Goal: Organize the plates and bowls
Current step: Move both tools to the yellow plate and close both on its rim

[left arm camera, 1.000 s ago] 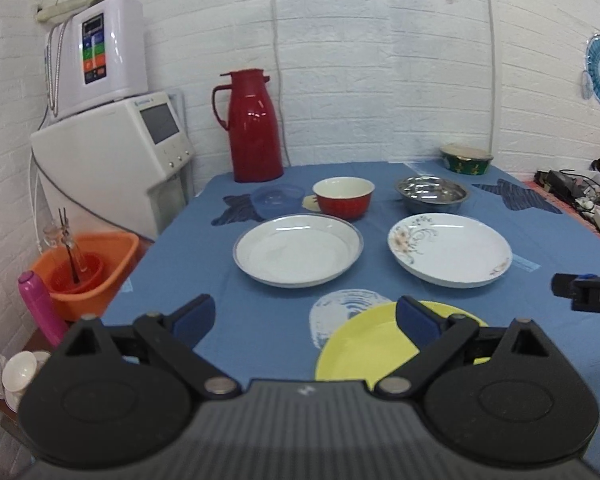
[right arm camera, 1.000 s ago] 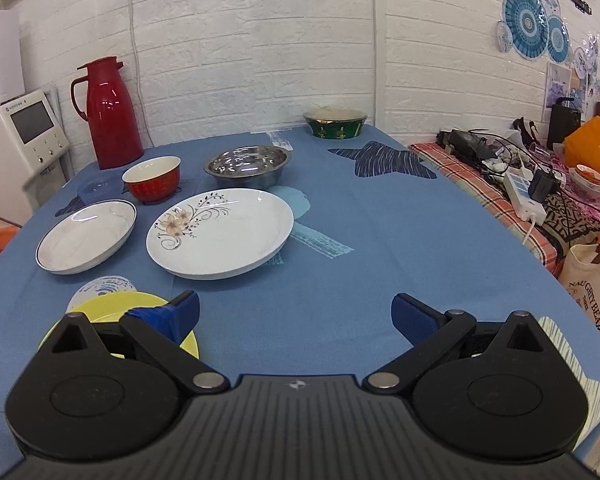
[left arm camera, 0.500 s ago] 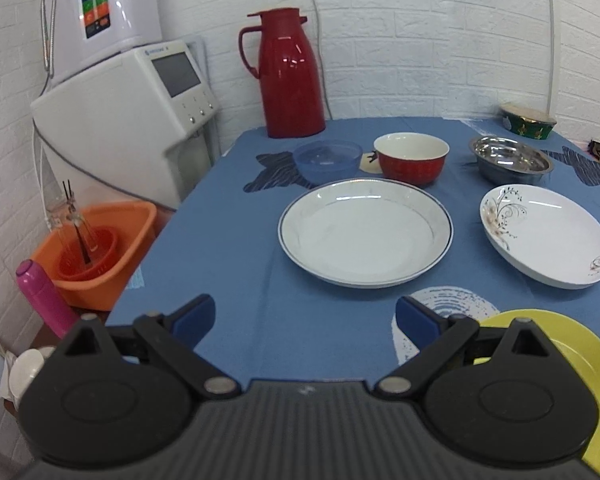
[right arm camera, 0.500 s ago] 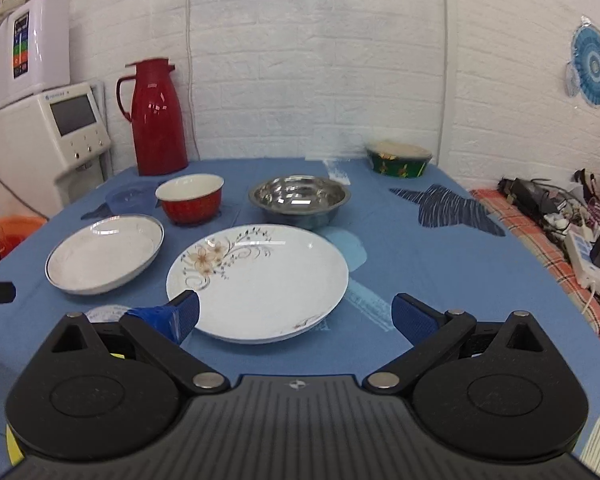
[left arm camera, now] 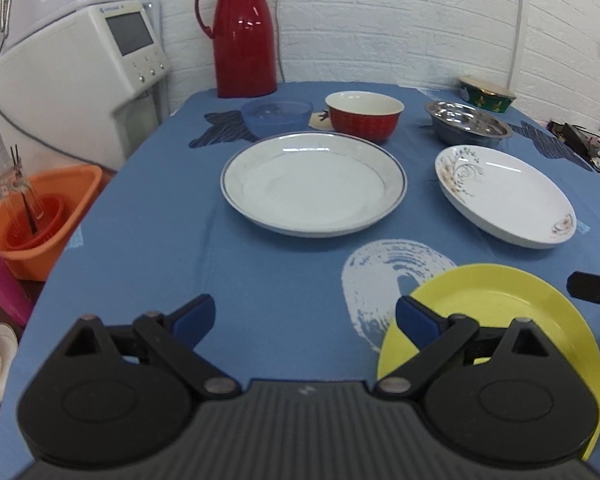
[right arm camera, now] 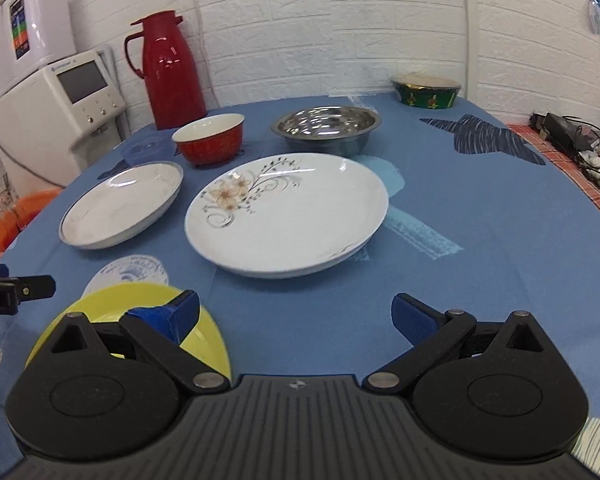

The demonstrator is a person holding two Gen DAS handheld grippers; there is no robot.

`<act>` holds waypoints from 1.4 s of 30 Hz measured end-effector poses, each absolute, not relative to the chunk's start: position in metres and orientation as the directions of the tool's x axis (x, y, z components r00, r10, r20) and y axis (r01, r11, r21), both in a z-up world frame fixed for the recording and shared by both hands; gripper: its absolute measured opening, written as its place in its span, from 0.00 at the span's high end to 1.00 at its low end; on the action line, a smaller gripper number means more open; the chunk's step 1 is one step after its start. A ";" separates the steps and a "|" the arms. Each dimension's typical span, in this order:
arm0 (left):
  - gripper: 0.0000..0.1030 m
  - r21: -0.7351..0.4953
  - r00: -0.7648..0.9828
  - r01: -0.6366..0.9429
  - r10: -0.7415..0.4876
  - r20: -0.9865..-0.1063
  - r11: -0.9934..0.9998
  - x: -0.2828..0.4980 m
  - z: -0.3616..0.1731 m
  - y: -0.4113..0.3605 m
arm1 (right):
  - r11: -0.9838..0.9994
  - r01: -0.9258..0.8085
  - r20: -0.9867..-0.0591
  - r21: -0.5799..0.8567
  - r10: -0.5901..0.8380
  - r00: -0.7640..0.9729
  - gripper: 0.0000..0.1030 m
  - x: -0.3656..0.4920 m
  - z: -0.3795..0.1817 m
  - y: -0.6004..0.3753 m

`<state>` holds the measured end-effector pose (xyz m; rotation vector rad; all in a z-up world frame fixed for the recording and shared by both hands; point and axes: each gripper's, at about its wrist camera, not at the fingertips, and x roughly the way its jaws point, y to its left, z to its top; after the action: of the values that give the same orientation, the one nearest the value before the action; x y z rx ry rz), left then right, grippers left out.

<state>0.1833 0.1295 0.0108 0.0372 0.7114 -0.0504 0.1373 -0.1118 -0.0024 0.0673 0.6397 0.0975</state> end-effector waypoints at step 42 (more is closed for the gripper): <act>0.77 -0.098 0.684 0.179 -0.195 -0.703 0.979 0.162 -0.008 0.097 | 0.970 -0.242 -0.633 0.035 0.209 0.745 0.61 0.113 -0.021 -0.066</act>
<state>0.1622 0.0967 -0.0079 -0.0223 0.7898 -0.2097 0.1133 -0.0655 -0.0214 -0.0501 0.6866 0.2470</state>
